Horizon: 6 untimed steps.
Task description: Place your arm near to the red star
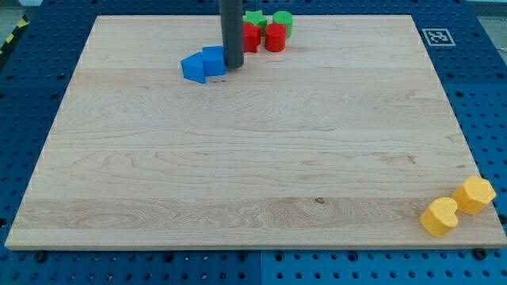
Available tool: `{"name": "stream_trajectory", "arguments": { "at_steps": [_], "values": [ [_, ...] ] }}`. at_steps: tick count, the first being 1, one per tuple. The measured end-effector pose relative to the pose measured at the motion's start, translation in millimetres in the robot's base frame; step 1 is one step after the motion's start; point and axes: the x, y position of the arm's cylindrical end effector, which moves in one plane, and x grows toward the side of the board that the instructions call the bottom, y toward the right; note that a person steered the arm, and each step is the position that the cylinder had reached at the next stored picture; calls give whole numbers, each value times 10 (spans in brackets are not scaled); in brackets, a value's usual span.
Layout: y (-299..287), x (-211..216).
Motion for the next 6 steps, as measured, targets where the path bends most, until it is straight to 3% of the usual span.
{"name": "stream_trajectory", "arguments": {
  "at_steps": [2,6],
  "values": [
    [-292,30],
    [-282,-713]
  ]
}}
